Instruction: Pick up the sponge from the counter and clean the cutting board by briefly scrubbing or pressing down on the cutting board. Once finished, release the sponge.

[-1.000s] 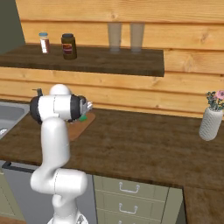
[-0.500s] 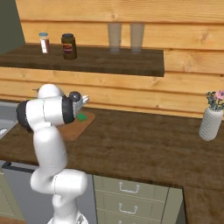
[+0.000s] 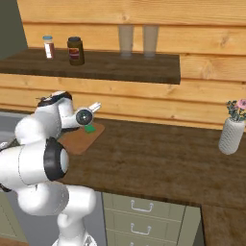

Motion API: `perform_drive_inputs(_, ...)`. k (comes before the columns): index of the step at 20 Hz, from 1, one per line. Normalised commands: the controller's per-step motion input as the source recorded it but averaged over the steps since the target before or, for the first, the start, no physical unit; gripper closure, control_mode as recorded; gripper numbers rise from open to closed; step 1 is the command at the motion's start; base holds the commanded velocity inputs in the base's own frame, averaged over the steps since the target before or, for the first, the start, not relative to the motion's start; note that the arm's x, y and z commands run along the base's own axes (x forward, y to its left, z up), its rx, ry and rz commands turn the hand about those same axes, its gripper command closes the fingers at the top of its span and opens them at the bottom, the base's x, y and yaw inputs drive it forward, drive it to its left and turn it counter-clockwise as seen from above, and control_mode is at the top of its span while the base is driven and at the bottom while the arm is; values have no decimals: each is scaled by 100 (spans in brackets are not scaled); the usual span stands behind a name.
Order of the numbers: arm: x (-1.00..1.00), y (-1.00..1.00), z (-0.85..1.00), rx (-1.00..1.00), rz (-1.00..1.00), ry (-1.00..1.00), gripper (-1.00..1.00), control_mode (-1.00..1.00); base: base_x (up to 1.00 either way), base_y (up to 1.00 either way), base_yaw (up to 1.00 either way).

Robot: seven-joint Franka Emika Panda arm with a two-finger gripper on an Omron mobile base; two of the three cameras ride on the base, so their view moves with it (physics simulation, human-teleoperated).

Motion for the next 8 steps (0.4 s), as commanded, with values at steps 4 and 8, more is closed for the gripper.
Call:
perform_drive_inputs(4,-97,-39,95,2,-3,-38,-100,-100,0,0,0)
perform_drive_inputs(8,-73,-81,100,0,-2,-38,-100,-100,0,0,0)
